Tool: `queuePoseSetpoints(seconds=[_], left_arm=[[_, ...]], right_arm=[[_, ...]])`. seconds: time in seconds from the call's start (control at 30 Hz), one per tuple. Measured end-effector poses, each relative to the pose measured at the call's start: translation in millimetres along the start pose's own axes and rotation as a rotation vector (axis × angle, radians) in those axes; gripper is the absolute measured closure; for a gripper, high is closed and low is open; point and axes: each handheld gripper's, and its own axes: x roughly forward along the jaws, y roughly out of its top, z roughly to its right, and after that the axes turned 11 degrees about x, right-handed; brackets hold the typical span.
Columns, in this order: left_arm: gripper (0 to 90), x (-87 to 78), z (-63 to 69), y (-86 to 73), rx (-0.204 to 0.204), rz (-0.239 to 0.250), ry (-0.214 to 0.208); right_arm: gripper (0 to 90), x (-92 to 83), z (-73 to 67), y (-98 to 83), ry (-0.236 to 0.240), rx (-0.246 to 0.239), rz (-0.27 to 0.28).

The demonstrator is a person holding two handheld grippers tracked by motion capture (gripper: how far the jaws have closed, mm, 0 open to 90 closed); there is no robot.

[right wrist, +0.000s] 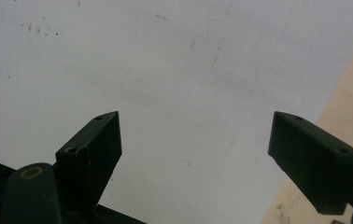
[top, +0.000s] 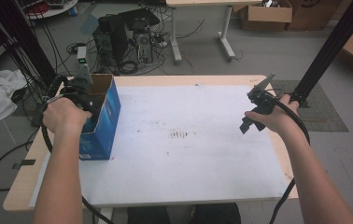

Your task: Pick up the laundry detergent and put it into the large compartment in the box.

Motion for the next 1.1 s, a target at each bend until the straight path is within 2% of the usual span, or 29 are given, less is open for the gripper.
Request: queuePoseSetpoints(seconds=[0.2, 0.33, 0.5, 0.53, 0.77, 1.0, 1.1], left_arm=[[37.1, 0.1, 1.7, -0.3, -0.003, 0.007, -0.008], [30.6, -3.0, 3.4, -0.6, 0.004, 0.003, -0.003], [27.4, -9.4, 3.0, -1.7, 0.003, 0.004, -0.002], [26.8, -14.1, 3.2, -2.1, 0.001, 0.019, -0.003], [23.0, -29.9, 8.4, -2.0, 0.016, 0.027, 0.009], [16.8, -57.5, 21.3, -3.0, 0.064, 0.052, 0.041], [15.3, -72.0, 33.8, -5.2, 0.100, 0.077, 0.049]], right_arm=[[17.4, 0.0, 0.2, -1.2, 0.002, 0.000, 0.001], [17.4, -0.3, 0.4, -1.2, 0.003, 0.005, 0.000], [17.4, -0.7, -0.6, -0.8, 0.003, -0.001, 0.002], [17.4, -0.8, -1.0, -0.4, 0.006, -0.004, 0.004], [17.4, -1.1, -2.2, -0.3, 0.008, -0.006, 0.004], [17.4, -4.1, -1.8, -2.1, 0.010, -0.010, 0.012], [17.4, -4.6, -1.0, -3.2, 0.011, -0.011, 0.017]])
